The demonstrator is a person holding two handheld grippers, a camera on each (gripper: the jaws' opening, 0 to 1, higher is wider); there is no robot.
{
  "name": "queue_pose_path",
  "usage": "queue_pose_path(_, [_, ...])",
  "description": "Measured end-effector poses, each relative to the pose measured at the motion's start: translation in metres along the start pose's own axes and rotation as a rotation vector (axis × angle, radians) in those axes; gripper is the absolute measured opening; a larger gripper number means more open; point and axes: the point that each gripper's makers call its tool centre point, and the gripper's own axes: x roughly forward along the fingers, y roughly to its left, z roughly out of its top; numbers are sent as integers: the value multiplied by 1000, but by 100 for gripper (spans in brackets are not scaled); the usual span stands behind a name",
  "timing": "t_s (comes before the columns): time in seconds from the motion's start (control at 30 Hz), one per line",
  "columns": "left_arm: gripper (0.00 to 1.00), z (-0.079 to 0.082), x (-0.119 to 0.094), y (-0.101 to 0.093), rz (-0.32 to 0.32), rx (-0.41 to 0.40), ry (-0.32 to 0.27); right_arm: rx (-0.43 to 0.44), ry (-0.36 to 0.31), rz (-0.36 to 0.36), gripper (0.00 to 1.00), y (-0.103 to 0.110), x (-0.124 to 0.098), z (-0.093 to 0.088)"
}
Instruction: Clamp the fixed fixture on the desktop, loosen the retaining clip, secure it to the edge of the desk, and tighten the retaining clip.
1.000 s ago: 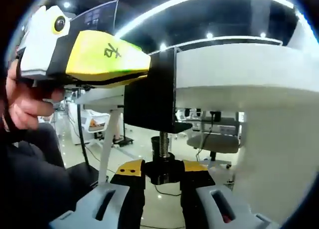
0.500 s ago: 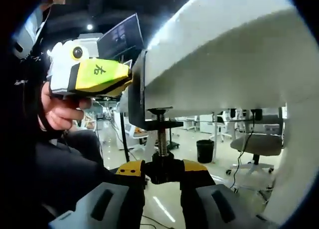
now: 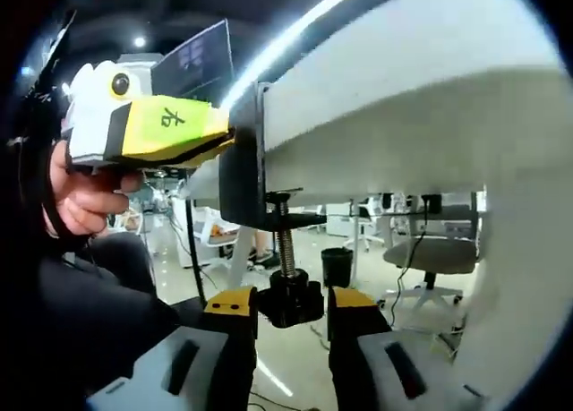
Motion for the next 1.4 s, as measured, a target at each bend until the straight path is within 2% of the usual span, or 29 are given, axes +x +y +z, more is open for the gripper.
queue_pose_path(0.03, [1, 0, 0, 0, 0, -2, 2, -36, 8, -52, 36, -4, -2, -1])
queue_pose_path(0.13, [1, 0, 1, 0, -2, 4, 12, -62, -1, -212, 42, -16, -9, -1])
queue_pose_path(0.3, [1, 0, 1, 0, 1, 11, 18, -132, 23, -456, 41, -11, -12, -1])
queue_pose_path(0.37, [1, 0, 1, 1, -1, -10, 17, -146, 31, -525, 42, -8, -6, -1])
queue_pose_path(0.5, [1, 1, 0, 3, -17, -17, 7, -55, -4, -704, 44, -16, -8, 2])
queue_pose_path(0.6, [1, 1, -1, 3, -33, -37, 2, -71, 5, -773, 44, -20, -9, -1])
queue_pose_path(0.77, [1, 0, -1, 4, -39, -33, -6, -55, 11, -839, 42, -23, -11, -10])
queue_pose_path(0.9, [1, 0, -1, 3, -42, -33, -13, -51, 7, -868, 40, -23, -16, -6])
queue_pose_path(1.0, [1, 0, -1, 3, -41, -32, -16, -79, 17, -864, 39, -21, -14, -5])
queue_pose_path(1.17, [1, 0, -1, 3, -38, -36, -16, -93, 22, -874, 26, -19, -20, -2])
queue_pose_path(1.4, [1, 0, -1, 4, -31, -35, -15, -80, 31, -852, 25, -17, -20, -2])
